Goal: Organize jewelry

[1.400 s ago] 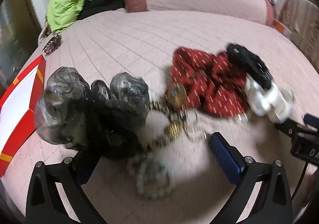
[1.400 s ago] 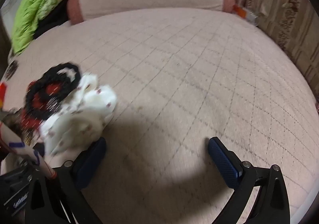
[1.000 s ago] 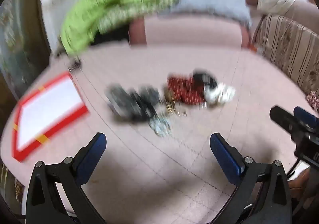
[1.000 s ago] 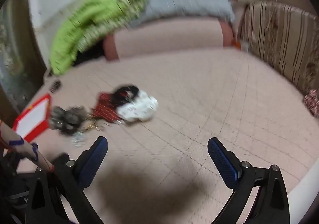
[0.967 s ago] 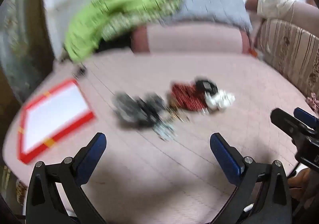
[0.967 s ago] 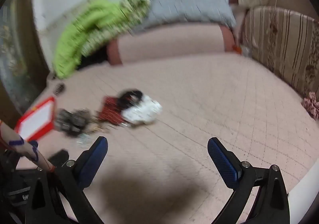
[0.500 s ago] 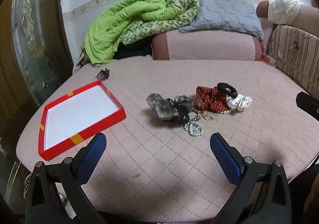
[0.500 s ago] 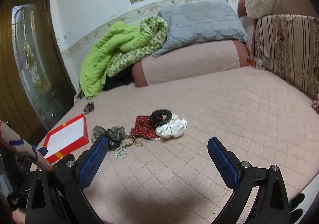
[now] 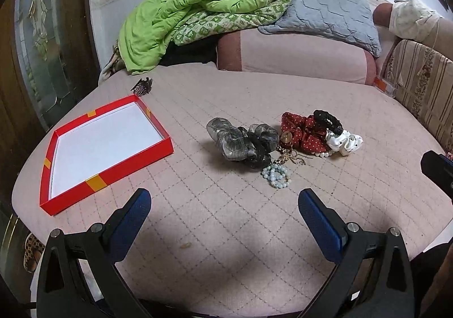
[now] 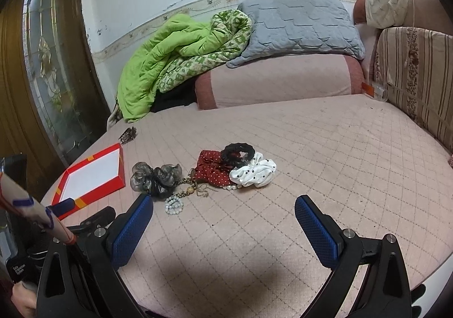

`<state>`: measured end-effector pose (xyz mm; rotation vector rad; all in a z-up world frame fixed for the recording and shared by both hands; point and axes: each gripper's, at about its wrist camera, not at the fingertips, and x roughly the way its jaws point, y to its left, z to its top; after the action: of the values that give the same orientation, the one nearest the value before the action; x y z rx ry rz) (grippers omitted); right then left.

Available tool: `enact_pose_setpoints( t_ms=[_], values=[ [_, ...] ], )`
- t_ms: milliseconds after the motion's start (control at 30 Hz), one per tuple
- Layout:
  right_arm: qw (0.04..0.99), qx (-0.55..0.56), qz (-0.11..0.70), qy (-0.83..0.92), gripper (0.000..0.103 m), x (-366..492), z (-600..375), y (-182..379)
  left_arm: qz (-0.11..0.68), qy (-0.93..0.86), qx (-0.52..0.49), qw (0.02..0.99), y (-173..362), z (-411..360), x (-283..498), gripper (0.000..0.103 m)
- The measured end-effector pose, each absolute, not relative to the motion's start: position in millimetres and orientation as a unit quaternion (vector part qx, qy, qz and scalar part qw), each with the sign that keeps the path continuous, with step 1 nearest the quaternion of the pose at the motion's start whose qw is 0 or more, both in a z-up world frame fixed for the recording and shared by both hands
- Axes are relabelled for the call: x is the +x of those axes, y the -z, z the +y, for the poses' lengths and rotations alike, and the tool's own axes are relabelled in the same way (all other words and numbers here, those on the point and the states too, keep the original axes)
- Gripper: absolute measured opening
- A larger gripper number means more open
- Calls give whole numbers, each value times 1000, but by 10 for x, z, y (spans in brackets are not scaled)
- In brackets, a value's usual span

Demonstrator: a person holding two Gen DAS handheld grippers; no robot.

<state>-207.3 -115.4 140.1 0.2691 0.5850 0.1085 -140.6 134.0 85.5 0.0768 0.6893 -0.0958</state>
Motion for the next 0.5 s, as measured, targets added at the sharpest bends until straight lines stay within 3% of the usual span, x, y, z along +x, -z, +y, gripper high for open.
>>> enact_pose_setpoints(
  t_ms=[500],
  values=[
    [946,135,290,-52,102,-2104,-1225,-1302,338,39,30,940,-831,1377,-1408,103]
  ],
)
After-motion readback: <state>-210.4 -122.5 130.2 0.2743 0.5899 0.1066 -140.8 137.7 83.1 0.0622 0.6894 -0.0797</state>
